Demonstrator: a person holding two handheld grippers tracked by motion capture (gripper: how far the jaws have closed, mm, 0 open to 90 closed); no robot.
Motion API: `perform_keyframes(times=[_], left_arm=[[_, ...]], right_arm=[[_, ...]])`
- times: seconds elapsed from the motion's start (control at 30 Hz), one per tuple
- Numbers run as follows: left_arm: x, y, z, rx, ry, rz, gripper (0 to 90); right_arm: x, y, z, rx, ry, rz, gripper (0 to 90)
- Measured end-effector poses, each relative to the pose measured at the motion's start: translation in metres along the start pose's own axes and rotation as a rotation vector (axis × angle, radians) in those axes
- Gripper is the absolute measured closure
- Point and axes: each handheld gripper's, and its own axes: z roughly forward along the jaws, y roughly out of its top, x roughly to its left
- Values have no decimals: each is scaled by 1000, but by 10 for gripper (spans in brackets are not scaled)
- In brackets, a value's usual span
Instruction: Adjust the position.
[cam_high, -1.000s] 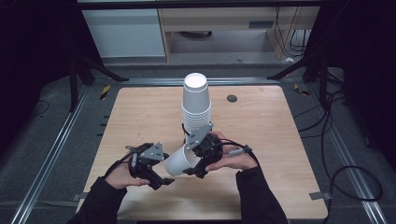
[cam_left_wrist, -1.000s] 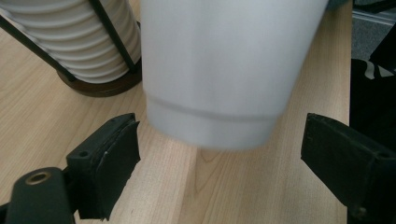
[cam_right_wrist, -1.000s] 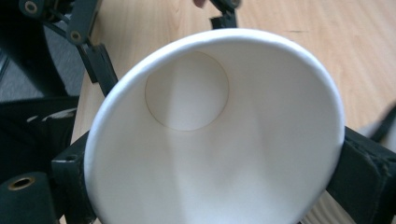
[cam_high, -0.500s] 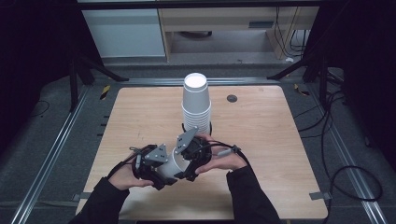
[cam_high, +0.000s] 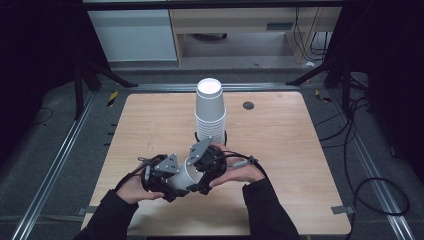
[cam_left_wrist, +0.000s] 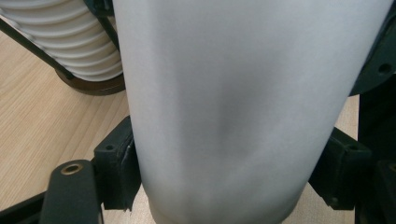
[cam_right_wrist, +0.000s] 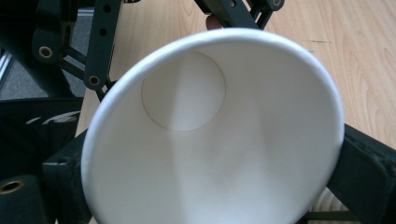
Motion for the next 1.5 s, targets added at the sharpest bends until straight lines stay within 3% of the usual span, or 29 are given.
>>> perform_keyframes(times=[0.13, 0.5, 0.77, 0.87, 0.97, 1.17, 1.5], left_arm=[[2, -2, -4, -18, 0, -11, 225], [10, -9, -18, -83, 25, -45, 224], [10, -9, -25, -206, 27, -79, 223], [9, -8, -24, -235, 33, -87, 223], [7, -7, -21, -262, 12, -93, 223], [2, -2, -13, -261, 6, -82, 222], [-5, 3, -5, -255, -2, -53, 223]], right_arm=[[-2, -2, -3, -26, -20, 14, 32], [-4, -18, -31, -178, -52, 91, 30], [-1, -42, -40, -250, -86, 167, 33], [2, -47, -42, -297, -81, 194, 33], [4, -49, -42, -342, -68, 206, 32], [6, -47, -36, -412, -30, 225, 33], [5, -39, -20, -431, 16, 236, 31]])
